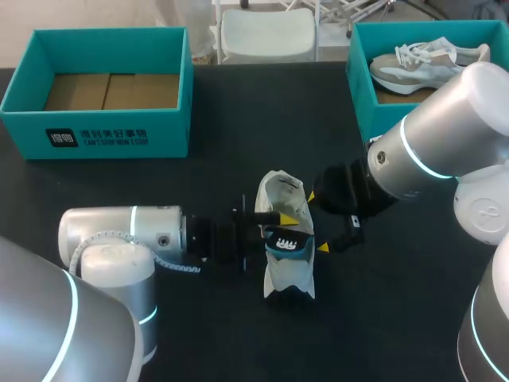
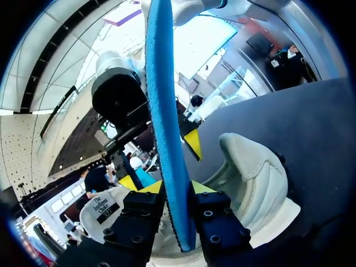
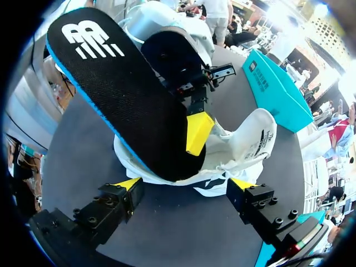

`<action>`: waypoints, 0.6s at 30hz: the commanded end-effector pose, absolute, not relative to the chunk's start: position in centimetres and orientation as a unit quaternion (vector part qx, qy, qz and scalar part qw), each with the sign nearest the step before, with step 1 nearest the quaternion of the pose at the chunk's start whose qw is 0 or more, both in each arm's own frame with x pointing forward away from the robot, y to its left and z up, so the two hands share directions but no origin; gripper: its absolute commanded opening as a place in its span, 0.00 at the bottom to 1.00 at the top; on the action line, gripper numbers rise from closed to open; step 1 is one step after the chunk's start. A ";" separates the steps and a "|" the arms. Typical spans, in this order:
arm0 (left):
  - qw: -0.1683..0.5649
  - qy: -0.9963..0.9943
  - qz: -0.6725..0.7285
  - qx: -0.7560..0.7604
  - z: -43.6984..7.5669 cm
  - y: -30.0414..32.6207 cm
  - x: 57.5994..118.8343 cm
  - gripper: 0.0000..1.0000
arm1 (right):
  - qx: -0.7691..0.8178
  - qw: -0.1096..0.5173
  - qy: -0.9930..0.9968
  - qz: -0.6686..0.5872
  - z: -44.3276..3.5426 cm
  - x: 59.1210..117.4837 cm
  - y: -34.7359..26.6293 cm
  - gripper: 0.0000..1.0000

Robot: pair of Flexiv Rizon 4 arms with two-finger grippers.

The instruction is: Take the shoe out of the shoebox, open the shoe tongue, remove and reinsert the insole, then place the shoe into the shoebox

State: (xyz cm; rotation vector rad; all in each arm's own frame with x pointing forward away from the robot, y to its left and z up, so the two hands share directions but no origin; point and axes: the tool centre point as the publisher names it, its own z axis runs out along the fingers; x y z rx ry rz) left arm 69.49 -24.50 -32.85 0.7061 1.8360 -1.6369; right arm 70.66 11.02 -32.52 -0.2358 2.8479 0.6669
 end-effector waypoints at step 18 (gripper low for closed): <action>0.290 0.676 -0.626 0.259 -32.3 -22.8 66.2 0.24 | -0.079 0.105 0.965 0.226 -32.7 70.6 11.1 1.00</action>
